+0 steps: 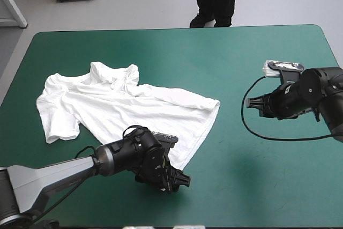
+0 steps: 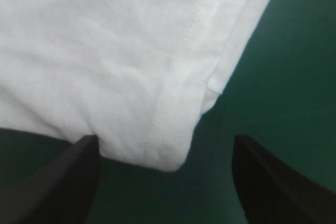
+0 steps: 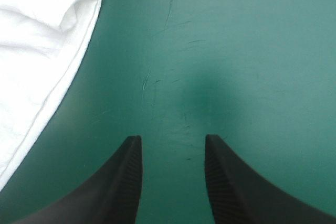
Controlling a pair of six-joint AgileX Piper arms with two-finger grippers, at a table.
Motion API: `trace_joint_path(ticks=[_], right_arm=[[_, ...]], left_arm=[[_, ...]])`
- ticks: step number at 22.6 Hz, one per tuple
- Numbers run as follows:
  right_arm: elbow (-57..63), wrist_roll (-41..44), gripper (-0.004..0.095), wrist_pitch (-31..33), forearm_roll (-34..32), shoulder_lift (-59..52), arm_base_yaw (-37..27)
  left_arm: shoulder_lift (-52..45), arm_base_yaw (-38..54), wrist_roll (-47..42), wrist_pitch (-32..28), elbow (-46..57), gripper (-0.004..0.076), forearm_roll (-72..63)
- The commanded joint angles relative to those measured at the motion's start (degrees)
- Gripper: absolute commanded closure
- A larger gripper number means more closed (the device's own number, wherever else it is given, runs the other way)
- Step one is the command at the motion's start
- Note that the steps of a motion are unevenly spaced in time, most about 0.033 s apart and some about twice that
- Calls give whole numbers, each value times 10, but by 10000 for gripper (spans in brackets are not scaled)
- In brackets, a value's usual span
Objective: Fold the cloth
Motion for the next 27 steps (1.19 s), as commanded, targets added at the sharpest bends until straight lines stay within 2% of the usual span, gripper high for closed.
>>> trace_joint_path(ticks=[1, 6, 7, 8, 9, 10, 11, 14, 16, 19, 21, 27], right_arm=[[-16, -4, 548, -16, 3, -19, -3], [-16, -4, 548, -16, 3, -19, -3], [-16, -4, 548, -16, 3, -19, -3], [-16, -4, 548, -17, 3, -19, -3], [-16, -4, 548, -17, 3, -19, -3], [-16, -6, 548, -17, 2, -19, -3], [-16, -9, 548, -17, 2, -19, -3], [-16, -49, 543, -10, 30, -18, -1], [-19, -62, 503, -12, 33, -3, 19], [-70, -62, 365, 14, 14, 57, 54], [-122, -66, 312, 24, 12, 101, 79], [-220, -62, 312, 23, -15, 190, 128]], left_arm=[[10, -5, 11, -16, -9, 213, 4], [64, -5, 19, -13, -9, 216, 15], [78, -5, 27, -11, -9, 249, 14], [90, -5, 28, -11, -9, 370, 14], [93, -5, 28, -11, -9, 440, 14], [95, -5, 28, -18, -9, 643, 15], [95, -5, 28, -22, -9, 737, 18], [95, -3, 30, -26, -9, 734, 19], [95, -3, 42, -26, -9, 734, 17], [95, -3, 57, -26, -9, 734, 13], [95, -3, 57, -26, -9, 734, 13], [95, -3, 72, -26, -9, 734, 13]])
